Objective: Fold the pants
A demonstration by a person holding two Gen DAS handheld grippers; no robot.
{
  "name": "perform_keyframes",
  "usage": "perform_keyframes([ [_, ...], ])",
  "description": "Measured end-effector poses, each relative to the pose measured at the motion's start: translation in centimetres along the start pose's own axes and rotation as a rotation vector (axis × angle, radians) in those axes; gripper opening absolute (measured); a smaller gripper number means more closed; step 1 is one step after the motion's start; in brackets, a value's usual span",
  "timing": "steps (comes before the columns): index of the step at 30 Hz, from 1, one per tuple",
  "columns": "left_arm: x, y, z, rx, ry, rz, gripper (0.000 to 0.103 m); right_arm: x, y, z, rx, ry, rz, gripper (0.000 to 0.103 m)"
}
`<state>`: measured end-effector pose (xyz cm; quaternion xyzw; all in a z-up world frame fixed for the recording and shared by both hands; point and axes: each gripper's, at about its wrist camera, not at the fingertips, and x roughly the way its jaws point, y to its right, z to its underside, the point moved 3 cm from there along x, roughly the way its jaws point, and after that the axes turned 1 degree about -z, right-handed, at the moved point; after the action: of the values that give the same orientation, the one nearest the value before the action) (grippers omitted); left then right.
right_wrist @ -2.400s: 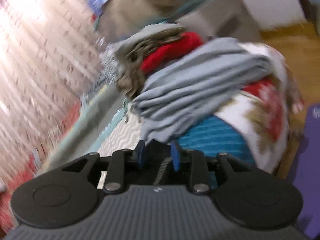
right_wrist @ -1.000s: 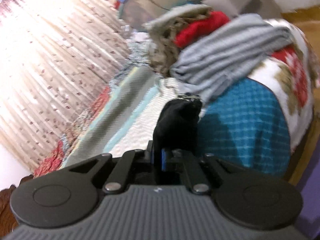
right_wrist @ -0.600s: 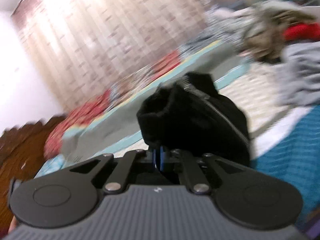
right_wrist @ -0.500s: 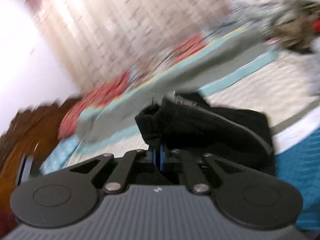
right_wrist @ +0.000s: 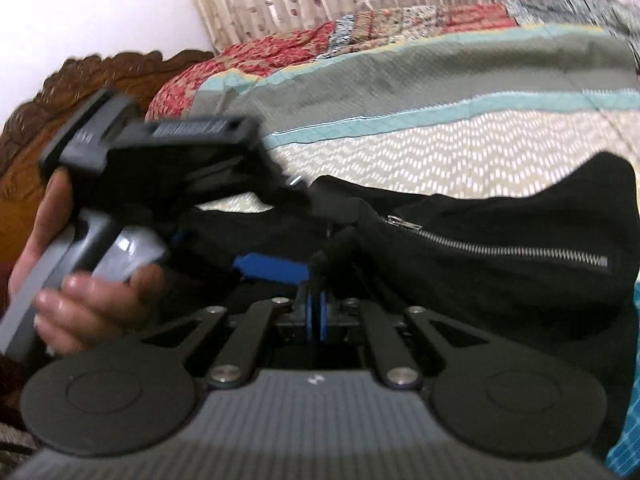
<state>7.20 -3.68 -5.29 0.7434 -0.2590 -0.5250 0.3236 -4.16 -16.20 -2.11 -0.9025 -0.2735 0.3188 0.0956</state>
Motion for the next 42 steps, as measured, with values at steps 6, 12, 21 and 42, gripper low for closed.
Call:
perform_keyframes([
  [6, 2.3, -0.9, -0.4, -0.006, -0.056, -0.023, 0.038, -0.9, -0.7, 1.5, -0.083, -0.003, -0.042, 0.007],
  [12, 0.5, 0.3, 0.6, 0.127, 0.035, -0.046, 0.021, -1.8, 1.5, 1.4, 0.011, 0.000, -0.034, 0.012],
  [21, -6.4, 1.1, 2.5, 0.324, 0.240, -0.100, 0.022, -3.4, 6.5, 2.6, 0.259, 0.031, 0.014, 0.030],
  [42, -4.9, -3.6, 4.5, 0.237, 0.158, -0.284, 0.038, -0.9, 7.8, 2.8, 0.248, -0.102, 0.087, 0.031],
])
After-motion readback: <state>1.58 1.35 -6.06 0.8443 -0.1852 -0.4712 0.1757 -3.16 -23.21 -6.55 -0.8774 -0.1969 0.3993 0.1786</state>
